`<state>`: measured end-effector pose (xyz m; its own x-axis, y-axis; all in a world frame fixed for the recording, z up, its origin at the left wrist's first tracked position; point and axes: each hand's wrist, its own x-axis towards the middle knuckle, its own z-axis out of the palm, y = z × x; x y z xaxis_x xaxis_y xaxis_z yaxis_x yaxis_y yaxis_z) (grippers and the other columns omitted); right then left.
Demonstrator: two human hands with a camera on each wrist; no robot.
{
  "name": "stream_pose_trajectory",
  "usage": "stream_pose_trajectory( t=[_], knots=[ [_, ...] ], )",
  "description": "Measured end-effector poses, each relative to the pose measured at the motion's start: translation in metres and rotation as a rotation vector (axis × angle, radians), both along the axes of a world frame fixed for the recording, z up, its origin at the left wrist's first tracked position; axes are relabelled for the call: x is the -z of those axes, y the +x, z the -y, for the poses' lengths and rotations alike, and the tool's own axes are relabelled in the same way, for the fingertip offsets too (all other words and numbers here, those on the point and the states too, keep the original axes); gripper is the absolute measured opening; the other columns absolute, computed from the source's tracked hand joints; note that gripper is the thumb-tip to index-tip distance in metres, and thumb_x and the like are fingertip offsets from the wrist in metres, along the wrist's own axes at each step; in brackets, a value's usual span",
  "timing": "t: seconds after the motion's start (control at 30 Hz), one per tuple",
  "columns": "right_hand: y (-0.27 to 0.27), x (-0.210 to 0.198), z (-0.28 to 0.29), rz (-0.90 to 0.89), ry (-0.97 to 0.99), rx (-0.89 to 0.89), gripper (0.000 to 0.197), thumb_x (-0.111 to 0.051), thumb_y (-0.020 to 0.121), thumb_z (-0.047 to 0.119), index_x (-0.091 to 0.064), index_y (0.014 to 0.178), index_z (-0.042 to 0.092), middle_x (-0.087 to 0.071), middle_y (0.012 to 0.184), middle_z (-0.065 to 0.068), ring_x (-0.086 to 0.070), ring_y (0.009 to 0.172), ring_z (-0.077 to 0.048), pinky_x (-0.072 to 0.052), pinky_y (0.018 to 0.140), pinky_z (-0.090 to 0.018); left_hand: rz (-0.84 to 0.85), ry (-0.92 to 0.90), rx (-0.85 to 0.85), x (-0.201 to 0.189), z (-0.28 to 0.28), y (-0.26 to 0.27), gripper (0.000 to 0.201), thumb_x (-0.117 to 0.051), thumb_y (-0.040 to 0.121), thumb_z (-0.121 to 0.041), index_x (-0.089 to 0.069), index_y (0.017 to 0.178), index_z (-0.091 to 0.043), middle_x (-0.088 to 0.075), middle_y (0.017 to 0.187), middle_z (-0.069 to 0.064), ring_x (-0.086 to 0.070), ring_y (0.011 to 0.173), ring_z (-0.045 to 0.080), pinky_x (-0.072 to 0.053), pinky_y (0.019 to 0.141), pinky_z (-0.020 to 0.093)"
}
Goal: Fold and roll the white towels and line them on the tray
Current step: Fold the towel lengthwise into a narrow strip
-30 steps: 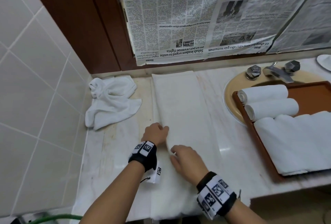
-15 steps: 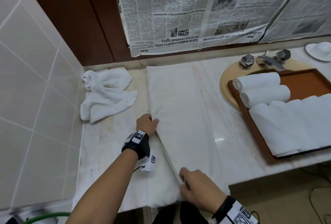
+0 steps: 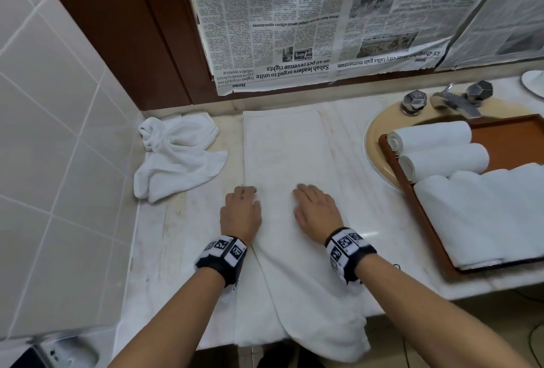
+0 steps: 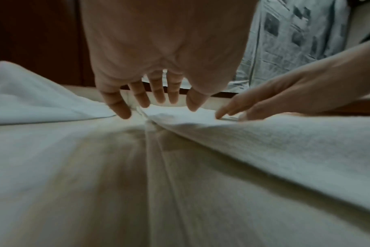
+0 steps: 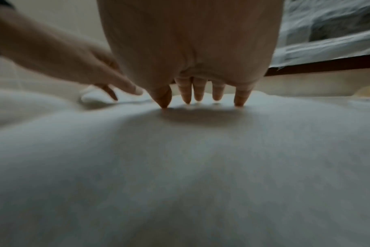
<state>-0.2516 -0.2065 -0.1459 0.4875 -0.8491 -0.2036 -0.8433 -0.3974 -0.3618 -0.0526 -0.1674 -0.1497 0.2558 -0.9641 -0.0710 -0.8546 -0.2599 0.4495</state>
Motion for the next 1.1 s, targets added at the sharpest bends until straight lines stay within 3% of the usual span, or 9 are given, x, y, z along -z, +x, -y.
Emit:
stream_pose_trajectory(
  t=[0.07,0.13,0.2,0.27,0.43,0.53,0.7,0.8,1.1],
  knots=[
    [0.003,0.009,0.009,-0.1,0.023,-0.088,0.071,-0.006,0.092,0.047,-0.025,0.155,0.019,-0.015,0.164,0.002,-0.012,0.151,-0.023,-0.017,0.119,-0.046,0.08,0.057,0.124,0.003,0.006,-0.01,0.049,-0.042,0.101,-0.035,-0.036,0.149,-0.029,-0.028,0.158,-0.005,-0.027,0.142,0.025,-0.034,0.106,0.046],
    [0.009,0.018,0.014,-0.14,0.026,-0.132,0.06,-0.012,0.102,0.047,-0.006,0.158,0.025,0.002,0.165,0.01,0.004,0.152,-0.018,-0.004,0.122,-0.048,0.154,0.193,0.212,0.011,0.013,-0.015,0.054,-0.028,0.104,-0.046,-0.015,0.156,-0.04,-0.003,0.165,-0.014,-0.003,0.152,0.024,-0.016,0.117,0.053],
    [0.008,0.022,0.021,-0.171,0.035,-0.141,0.061,-0.014,0.103,0.051,0.005,0.157,0.029,0.012,0.163,0.013,0.012,0.151,-0.016,0.003,0.122,-0.047,0.193,0.297,0.21,0.022,0.017,-0.011,0.057,-0.016,0.102,-0.056,0.004,0.155,-0.046,0.014,0.163,-0.021,0.012,0.152,0.023,-0.001,0.118,0.058],
    [-0.004,0.023,0.031,-0.198,0.064,-0.094,0.063,-0.013,0.102,0.054,0.01,0.156,0.03,0.018,0.161,0.013,0.015,0.15,-0.014,0.006,0.121,-0.045,0.169,0.35,0.158,0.026,0.019,0.001,0.059,-0.01,0.1,-0.061,0.013,0.153,-0.046,0.021,0.16,-0.024,0.018,0.151,0.021,0.008,0.117,0.058],
    [-0.057,0.022,0.049,-0.206,0.1,0.142,0.065,-0.016,0.103,0.052,0.006,0.157,0.022,0.017,0.163,0.008,0.013,0.151,-0.016,0.003,0.121,-0.047,0.115,0.342,0.006,0.024,0.007,0.035,0.058,-0.015,0.104,-0.049,0.006,0.157,-0.037,0.014,0.164,-0.014,0.012,0.152,0.025,0.001,0.122,0.049],
    [-0.062,0.021,0.049,-0.144,0.026,0.093,0.068,-0.008,0.098,0.054,0.001,0.158,0.022,0.011,0.164,0.008,0.012,0.151,-0.015,0.003,0.121,-0.045,0.072,0.251,0.019,0.02,0.012,0.03,0.057,-0.018,0.104,-0.05,0.001,0.157,-0.042,0.012,0.164,-0.016,0.009,0.152,0.025,-0.001,0.121,0.053],
    [-0.025,0.023,0.071,-0.12,-0.006,-0.048,0.077,0.005,0.088,0.06,0.004,0.157,0.026,0.012,0.163,0.011,0.011,0.151,-0.013,0.006,0.12,-0.046,0.109,0.187,0.223,0.014,0.067,-0.003,0.055,-0.014,0.104,-0.053,0.002,0.156,-0.044,0.013,0.163,-0.021,0.013,0.152,0.019,0.001,0.119,0.058],
    [-0.008,0.026,0.089,-0.145,-0.005,-0.073,0.067,-0.004,0.098,0.057,0.008,0.157,0.028,0.015,0.163,0.012,0.012,0.151,-0.014,0.005,0.121,-0.046,0.149,0.233,0.297,0.021,0.092,-0.011,0.055,-0.012,0.103,-0.054,0.005,0.155,-0.045,0.016,0.162,-0.022,0.017,0.151,0.018,0.005,0.119,0.059],
    [0.003,0.032,0.15,-0.196,0.06,-0.013,0.063,-0.01,0.102,0.055,0.012,0.156,0.029,0.021,0.161,0.01,0.019,0.149,-0.017,0.009,0.121,-0.045,0.127,0.284,0.151,0.035,0.13,0.014,0.064,-0.01,0.1,-0.061,0.013,0.155,-0.039,0.023,0.162,-0.016,0.021,0.15,0.014,0.011,0.12,0.053]
  ],
)
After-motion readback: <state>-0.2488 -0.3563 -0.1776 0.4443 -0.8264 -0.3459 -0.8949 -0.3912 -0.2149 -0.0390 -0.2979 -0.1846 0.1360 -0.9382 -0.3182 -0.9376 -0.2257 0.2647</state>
